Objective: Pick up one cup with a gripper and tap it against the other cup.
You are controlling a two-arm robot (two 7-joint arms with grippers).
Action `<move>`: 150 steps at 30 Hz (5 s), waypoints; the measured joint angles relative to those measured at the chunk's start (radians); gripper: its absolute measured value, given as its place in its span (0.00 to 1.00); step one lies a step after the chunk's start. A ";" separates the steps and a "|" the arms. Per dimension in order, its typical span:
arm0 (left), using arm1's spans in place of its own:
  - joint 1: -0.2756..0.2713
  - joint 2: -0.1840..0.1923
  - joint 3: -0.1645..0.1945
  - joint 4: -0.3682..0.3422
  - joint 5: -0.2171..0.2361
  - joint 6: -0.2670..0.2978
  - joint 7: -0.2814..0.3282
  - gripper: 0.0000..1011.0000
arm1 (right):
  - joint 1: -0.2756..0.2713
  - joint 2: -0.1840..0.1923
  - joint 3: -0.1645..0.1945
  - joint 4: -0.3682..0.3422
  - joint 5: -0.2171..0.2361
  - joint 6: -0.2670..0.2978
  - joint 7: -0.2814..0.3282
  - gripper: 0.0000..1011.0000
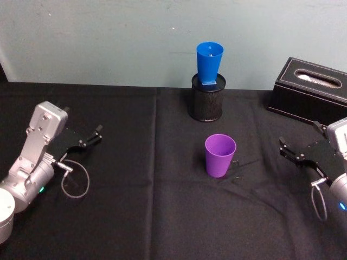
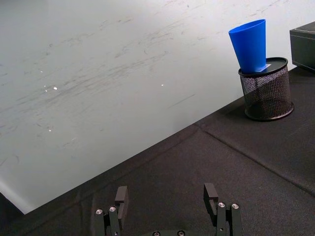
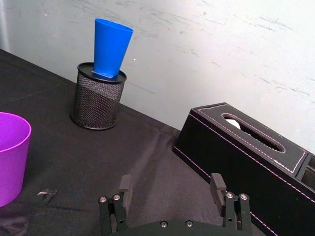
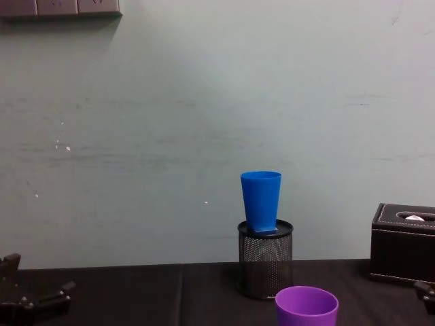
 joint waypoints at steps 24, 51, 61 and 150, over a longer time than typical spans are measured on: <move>0.000 0.000 0.000 0.000 0.000 0.000 0.000 0.99 | 0.000 0.000 0.000 0.000 0.000 0.000 0.000 0.99; 0.000 0.000 0.000 0.000 0.000 0.000 0.000 0.99 | -0.082 0.048 0.054 -0.085 0.163 -0.086 0.288 0.99; 0.000 0.000 0.000 0.000 0.000 0.000 0.000 0.99 | -0.075 0.046 0.031 -0.046 0.241 -0.101 0.498 0.99; 0.000 0.000 0.000 0.000 0.000 0.000 0.000 0.99 | 0.191 -0.275 -0.010 0.339 0.125 -0.074 0.634 0.73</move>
